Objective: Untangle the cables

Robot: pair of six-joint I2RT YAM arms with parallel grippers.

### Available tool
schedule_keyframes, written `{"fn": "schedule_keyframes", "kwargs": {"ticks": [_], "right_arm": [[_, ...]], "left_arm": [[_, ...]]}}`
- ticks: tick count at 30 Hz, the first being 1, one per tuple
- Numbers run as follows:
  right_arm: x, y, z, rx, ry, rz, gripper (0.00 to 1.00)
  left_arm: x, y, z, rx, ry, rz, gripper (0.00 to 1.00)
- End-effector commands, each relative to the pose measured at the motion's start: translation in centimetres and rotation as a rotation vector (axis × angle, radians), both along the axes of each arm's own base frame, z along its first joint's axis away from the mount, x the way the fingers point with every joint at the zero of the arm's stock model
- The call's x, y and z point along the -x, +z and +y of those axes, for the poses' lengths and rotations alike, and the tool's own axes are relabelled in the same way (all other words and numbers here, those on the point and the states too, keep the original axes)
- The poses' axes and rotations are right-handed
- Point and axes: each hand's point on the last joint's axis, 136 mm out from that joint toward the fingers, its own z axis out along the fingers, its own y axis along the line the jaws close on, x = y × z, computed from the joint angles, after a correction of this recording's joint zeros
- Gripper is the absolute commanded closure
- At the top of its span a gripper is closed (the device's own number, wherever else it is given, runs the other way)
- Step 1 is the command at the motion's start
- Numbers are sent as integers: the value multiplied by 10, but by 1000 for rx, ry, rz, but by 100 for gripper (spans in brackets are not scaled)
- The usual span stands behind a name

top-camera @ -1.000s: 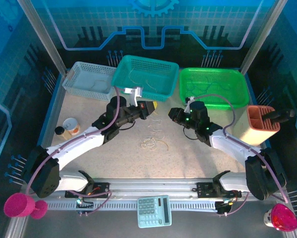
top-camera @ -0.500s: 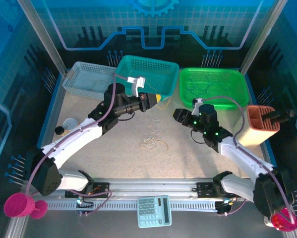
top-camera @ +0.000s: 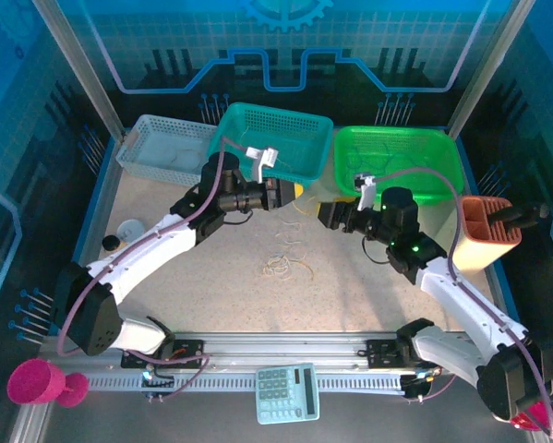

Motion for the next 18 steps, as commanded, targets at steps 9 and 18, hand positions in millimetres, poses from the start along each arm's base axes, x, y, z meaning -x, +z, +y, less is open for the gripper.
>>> {"fn": "schedule_keyframes", "kwargs": {"ticks": [9,18], "right_arm": [[6,-16,-1,19,42,-61,29],[0,-7,9,-3,85,-112,28]], "left_arm": [[-21,18,18,182,148,153,100],[-25,32,22,317,197,241,100]]}}
